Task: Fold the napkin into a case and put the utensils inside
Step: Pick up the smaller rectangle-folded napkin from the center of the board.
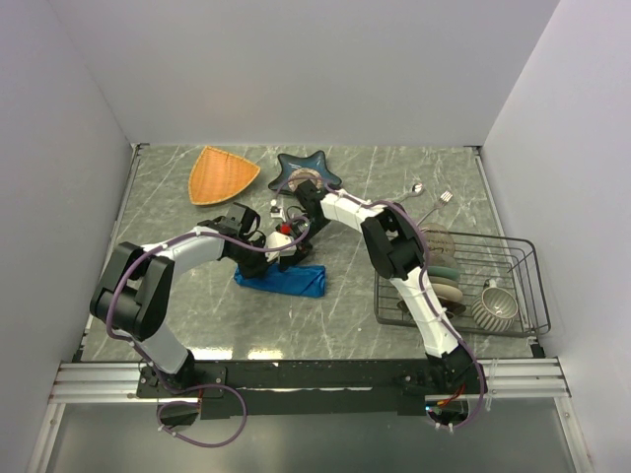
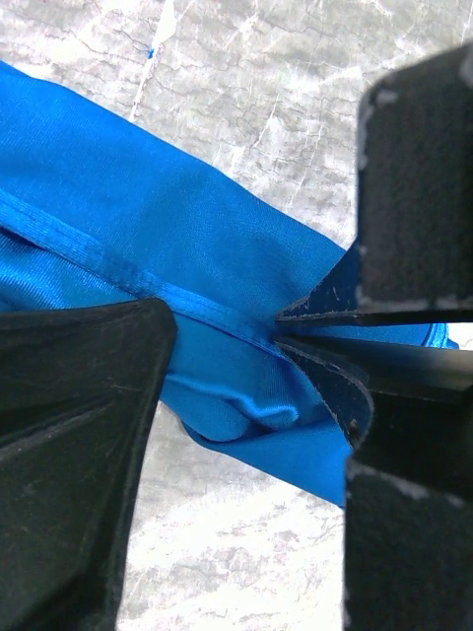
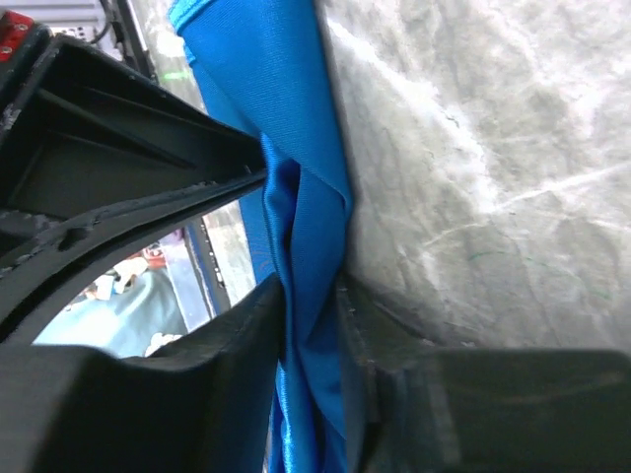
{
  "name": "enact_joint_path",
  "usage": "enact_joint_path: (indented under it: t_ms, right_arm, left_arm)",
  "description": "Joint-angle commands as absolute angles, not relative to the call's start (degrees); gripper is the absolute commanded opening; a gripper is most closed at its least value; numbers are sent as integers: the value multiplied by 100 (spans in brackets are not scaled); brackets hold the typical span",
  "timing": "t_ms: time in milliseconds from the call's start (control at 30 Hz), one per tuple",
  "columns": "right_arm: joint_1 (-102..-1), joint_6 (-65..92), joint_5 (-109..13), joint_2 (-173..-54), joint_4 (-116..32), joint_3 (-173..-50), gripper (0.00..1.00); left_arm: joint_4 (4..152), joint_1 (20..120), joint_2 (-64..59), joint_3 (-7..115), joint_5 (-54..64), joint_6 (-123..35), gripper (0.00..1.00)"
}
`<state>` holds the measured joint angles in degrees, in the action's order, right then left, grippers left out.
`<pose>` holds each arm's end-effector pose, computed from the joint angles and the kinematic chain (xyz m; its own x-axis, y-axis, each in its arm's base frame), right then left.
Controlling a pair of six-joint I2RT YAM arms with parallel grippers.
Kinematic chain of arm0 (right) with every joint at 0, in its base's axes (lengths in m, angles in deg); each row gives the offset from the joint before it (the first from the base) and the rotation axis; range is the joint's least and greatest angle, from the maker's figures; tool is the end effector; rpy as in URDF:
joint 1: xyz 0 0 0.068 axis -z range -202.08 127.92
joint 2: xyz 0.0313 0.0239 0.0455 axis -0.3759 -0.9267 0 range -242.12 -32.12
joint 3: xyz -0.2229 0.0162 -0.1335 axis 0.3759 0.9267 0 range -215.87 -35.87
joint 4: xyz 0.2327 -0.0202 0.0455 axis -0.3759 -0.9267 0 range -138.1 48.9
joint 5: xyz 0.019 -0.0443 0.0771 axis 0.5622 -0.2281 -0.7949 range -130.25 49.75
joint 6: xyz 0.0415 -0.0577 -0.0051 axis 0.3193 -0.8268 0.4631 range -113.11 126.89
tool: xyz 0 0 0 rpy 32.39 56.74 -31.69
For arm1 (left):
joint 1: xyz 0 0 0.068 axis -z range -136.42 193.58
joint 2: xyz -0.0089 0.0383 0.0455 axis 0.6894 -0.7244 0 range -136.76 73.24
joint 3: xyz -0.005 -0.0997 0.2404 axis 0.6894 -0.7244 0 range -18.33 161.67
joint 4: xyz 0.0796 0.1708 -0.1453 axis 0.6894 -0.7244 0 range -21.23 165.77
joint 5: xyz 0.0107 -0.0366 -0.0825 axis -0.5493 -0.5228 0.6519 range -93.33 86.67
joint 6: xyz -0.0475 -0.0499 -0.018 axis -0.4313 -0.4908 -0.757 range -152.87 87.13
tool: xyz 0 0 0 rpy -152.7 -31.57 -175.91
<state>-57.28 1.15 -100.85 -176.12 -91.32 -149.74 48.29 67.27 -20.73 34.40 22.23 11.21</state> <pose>0.3469 0.3072 0.1013 -0.7613 -0.5972 -0.2527 -0.4808 0.2584 0.8379 0.2538 -0.1389 0.1461 -0.2611 0.7998 -0.5405 0.9570 0.2879 -0.0363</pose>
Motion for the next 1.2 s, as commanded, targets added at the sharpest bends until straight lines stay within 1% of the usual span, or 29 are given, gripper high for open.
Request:
enact_joint_path:
  t_ms: [0,33,67,100,300,400,500,533,600,633,700,833,867,933,967,1000,1033,1067,1167]
  right_arm:
    - [-5689,267,-9790,-17758,-9094,-14872,32]
    - [-5680,293,-9834,-17749,-9120,-14881,37]
    - [-5680,320,-9852,-17732,-9129,-14838,52]
    - [-5697,363,-9878,-17705,-9068,-14776,54]
    - [-5741,426,-9949,-17714,-9085,-14556,58]
    - [-5785,242,-9844,-17740,-9190,-14565,56]
    - [-5794,258,-9677,-17679,-9103,-14556,48]
    - [-5803,285,-9650,-17679,-9077,-14556,40]
    - [-5812,329,-9563,-17661,-9032,-14573,30]
    - [-5812,346,-9536,-17661,-9006,-14600,17]
    - [-5803,338,-9448,-17661,-9006,-14617,1]
    - [-5776,390,-9281,-17530,-8971,-14600,0]
    - [-5776,390,-9220,-17486,-8936,-14591,0]
    - [-5759,408,-9036,-17319,-8883,-14530,0]
    - [-5759,408,-8956,-17249,-8822,-14495,0]
    - [-5768,382,-8903,-17118,-8787,-14468,0]
    - [-5759,381,-8755,-17055,-8743,-14407,0]
    - [-5768,347,-8545,-16898,-8664,-14346,0]
    - [-5768,303,-8324,-16712,-8602,-14327,0]
  left_arm:
    - [4773,6732,-2388,3204,2128,1187,16]
    - [4765,6731,-2397,3221,2128,1204,16]
    - [4756,6731,-2397,3230,2136,1196,15]
    - [4747,6731,-2405,3230,2137,1204,15]
    - [4756,6714,-2406,3230,2128,1204,15]
    - [4765,6705,-2397,3221,2137,1196,15]
    - [4764,6688,-2414,3230,2154,1169,15]
    - [4756,6679,-2423,3239,2180,1143,15]
    - [4738,6652,-2458,3291,2207,1117,16]
    - [4729,6635,-2467,3300,2216,1108,16]
    - [4712,6600,-2458,3335,2233,1099,16]
    - [4607,6521,-2344,3405,2338,1038,19]
    - [4563,6442,-2222,3484,2513,1011,24]
    - [4344,6310,-2081,3607,2812,880,30]
    - [4238,6083,-1898,3773,2996,836,34]
    - [4159,5942,-1817,3853,3459,783,37]
    - [4088,5801,-1721,3932,3655,600,39]
    - [3914,5182,-1442,4203,4301,346,42]
    - [3877,4799,-1123,4495,4719,-191,45]
